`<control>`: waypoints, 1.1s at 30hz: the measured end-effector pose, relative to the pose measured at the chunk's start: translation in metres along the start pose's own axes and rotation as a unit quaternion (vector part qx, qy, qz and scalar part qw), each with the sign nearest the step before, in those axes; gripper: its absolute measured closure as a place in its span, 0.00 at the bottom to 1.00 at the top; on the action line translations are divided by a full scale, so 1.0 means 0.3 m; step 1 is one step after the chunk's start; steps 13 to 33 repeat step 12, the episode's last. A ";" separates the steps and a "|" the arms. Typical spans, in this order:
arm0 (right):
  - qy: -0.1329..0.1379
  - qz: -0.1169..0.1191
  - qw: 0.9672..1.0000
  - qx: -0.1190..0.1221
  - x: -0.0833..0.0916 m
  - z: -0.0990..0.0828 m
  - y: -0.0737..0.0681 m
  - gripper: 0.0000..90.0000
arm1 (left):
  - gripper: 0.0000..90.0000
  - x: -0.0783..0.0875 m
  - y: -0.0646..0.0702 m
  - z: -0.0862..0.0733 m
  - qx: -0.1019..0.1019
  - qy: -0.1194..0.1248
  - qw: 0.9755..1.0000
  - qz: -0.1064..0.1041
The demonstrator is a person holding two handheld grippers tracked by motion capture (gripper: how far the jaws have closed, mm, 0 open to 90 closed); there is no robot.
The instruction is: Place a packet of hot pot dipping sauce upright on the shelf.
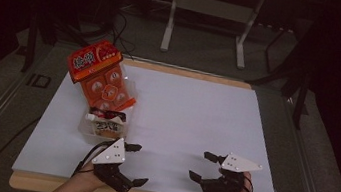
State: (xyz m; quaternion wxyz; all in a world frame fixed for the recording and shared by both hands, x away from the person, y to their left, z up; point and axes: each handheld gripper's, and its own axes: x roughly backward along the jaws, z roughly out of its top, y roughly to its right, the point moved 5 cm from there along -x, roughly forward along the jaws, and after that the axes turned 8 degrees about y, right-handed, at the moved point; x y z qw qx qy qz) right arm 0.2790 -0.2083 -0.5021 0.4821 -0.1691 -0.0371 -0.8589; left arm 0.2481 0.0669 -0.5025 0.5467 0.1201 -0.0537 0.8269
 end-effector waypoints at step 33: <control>0.005 -0.009 1.000 0.005 -0.001 -0.006 0.014 0.16 | 0.03 -0.005 0.004 -0.009 -0.001 -0.001 1.000 0.002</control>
